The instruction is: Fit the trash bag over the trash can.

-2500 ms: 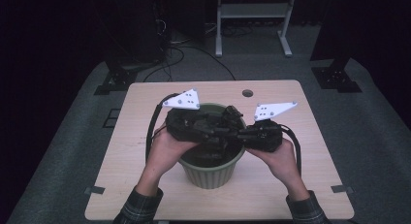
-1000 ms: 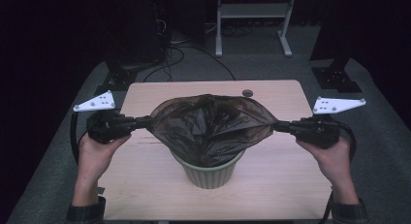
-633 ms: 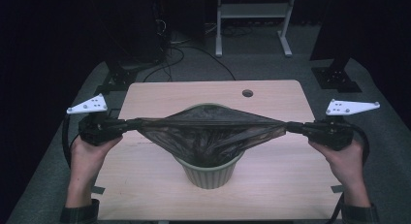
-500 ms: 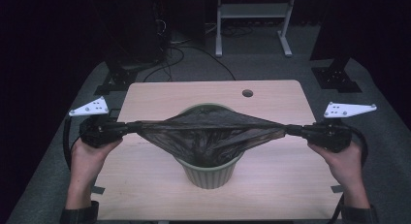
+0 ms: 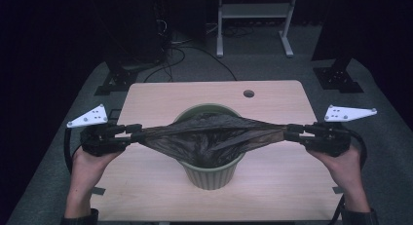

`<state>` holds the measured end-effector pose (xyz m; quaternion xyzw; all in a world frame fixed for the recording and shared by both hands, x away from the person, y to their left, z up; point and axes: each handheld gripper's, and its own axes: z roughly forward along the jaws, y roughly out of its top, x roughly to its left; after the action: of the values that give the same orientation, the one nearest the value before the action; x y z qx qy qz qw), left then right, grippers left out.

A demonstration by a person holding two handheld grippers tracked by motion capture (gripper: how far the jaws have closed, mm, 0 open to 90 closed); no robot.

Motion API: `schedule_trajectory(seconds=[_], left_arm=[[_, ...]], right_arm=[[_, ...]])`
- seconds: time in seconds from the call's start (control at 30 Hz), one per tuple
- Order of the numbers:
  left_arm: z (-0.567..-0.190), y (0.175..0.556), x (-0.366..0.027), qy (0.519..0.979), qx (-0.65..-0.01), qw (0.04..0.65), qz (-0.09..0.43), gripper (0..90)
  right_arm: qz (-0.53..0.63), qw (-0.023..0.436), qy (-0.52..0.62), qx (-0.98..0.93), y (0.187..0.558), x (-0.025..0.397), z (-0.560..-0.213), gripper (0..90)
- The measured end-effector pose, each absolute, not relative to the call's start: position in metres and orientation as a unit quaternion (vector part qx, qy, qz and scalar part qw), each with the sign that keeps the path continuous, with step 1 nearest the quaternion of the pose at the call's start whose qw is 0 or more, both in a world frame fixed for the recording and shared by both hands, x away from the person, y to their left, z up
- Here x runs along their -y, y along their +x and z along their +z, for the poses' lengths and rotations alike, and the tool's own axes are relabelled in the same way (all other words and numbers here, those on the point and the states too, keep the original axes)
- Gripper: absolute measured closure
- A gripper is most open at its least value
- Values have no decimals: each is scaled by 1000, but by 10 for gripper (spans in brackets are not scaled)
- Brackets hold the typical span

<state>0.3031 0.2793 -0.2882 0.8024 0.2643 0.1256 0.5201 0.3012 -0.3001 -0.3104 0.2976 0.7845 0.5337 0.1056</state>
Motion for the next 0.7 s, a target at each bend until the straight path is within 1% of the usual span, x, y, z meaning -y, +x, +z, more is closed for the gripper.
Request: schedule_trajectory(seconds=[0.03,0.1,0.23,0.3,0.53,0.57,0.7], left_arm=[[-286,303,-278,801,-263,522,128,563],[-281,304,-276,801,-257,524,134,539],[-271,309,-269,800,-245,529,138,529],[-268,314,-265,802,-242,529,136,529],[-269,331,-249,809,-231,529,111,545],[-271,336,-244,812,-228,527,103,546],[-276,340,-233,819,-222,522,90,545]], right_arm=[[540,111,296,-780,301,300,-306,572],[546,115,290,-777,300,300,-300,568],[554,129,289,-769,299,301,-291,558],[558,130,287,-768,299,300,-288,558],[556,131,272,-775,303,285,-283,578],[557,128,266,-776,306,278,-282,598],[558,122,249,-782,310,263,-280,622]])
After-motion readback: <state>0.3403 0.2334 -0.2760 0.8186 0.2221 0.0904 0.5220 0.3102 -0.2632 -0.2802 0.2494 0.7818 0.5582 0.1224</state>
